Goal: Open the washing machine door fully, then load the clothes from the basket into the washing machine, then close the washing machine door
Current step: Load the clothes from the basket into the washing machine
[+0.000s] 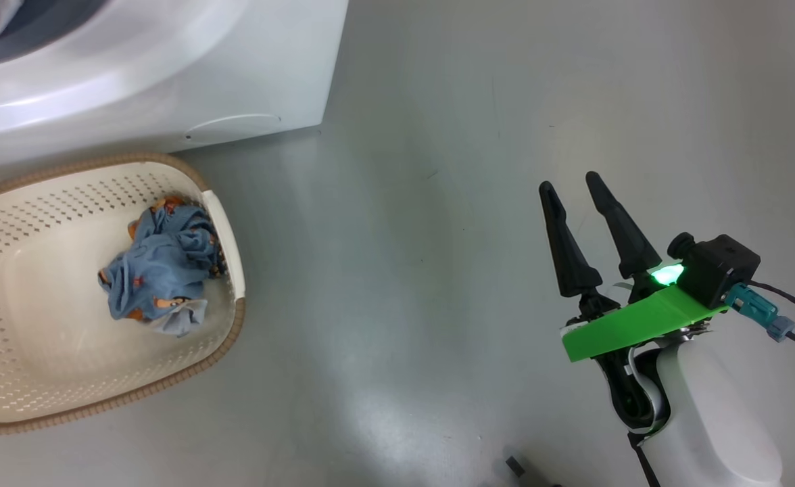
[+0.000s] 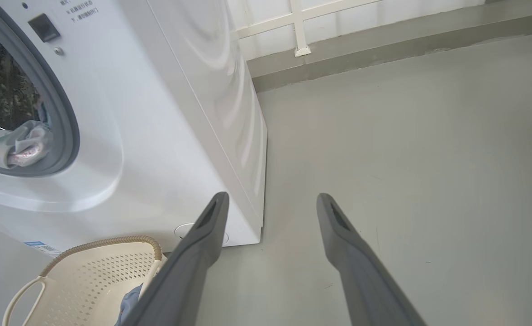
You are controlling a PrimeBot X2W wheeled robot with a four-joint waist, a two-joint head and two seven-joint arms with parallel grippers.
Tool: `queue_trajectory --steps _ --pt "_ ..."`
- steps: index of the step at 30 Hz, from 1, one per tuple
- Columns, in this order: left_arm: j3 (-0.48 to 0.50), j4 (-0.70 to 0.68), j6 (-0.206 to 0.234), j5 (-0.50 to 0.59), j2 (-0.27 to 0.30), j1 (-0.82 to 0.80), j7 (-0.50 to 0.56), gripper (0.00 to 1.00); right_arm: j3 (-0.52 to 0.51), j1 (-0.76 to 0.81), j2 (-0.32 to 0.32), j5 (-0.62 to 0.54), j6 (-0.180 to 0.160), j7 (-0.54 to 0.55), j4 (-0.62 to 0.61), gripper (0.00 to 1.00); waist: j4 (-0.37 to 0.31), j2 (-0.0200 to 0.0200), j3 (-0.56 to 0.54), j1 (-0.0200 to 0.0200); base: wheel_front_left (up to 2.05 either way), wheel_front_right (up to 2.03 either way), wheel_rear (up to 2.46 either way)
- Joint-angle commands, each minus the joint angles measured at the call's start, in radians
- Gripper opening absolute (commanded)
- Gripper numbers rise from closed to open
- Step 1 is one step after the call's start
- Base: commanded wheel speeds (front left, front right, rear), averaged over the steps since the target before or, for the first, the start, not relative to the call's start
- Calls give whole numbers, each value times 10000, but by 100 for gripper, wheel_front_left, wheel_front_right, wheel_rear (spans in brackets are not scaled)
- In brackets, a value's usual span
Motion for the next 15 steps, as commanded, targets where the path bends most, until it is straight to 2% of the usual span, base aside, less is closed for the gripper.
queue_trajectory --steps 1,15 --pt "156 -178 -12 125 351 177 -50 100 156 156 -70 64 27 -49 -226 100 24 -1 -10 0 0 0 0" --pt "660 -488 -164 -28 -189 1215 -51 100 51 198 -197 17 27 -49 -256 100 319 -1 -108 0 0 0 0"
